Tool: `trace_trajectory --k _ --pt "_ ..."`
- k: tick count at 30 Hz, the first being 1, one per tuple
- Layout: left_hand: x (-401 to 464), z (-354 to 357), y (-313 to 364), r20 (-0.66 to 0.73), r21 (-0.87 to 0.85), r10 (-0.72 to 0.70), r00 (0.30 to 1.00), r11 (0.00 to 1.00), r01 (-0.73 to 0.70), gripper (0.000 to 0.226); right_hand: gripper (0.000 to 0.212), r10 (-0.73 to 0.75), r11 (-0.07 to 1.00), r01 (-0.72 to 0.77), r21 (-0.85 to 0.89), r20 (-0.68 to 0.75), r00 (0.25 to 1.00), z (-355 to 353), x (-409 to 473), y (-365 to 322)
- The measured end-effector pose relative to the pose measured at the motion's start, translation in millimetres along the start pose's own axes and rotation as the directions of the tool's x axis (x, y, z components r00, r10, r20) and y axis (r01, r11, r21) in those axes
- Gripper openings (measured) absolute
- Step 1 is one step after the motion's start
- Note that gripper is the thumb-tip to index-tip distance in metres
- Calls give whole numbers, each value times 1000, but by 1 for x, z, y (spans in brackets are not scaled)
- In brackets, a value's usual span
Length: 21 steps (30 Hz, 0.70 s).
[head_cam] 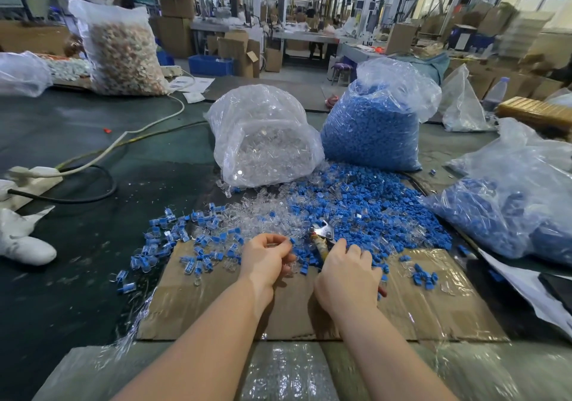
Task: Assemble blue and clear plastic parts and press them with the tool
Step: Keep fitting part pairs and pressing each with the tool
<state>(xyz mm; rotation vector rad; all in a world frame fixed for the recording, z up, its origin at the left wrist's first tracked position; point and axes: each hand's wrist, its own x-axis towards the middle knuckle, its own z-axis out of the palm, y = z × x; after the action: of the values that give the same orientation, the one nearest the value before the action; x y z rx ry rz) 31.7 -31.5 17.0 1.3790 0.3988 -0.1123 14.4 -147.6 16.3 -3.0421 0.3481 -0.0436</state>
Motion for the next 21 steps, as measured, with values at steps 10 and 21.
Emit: trace_trajectory --k 10,21 --pt "8 -6 17 -6 -57 47 999 997 -47 7 14 -225 525 -178 833 337 914 -34 5 9" --pt "9 -10 25 -13 14 84 996 996 -84 6 44 -450 450 -295 843 499 740 -40 1 21"
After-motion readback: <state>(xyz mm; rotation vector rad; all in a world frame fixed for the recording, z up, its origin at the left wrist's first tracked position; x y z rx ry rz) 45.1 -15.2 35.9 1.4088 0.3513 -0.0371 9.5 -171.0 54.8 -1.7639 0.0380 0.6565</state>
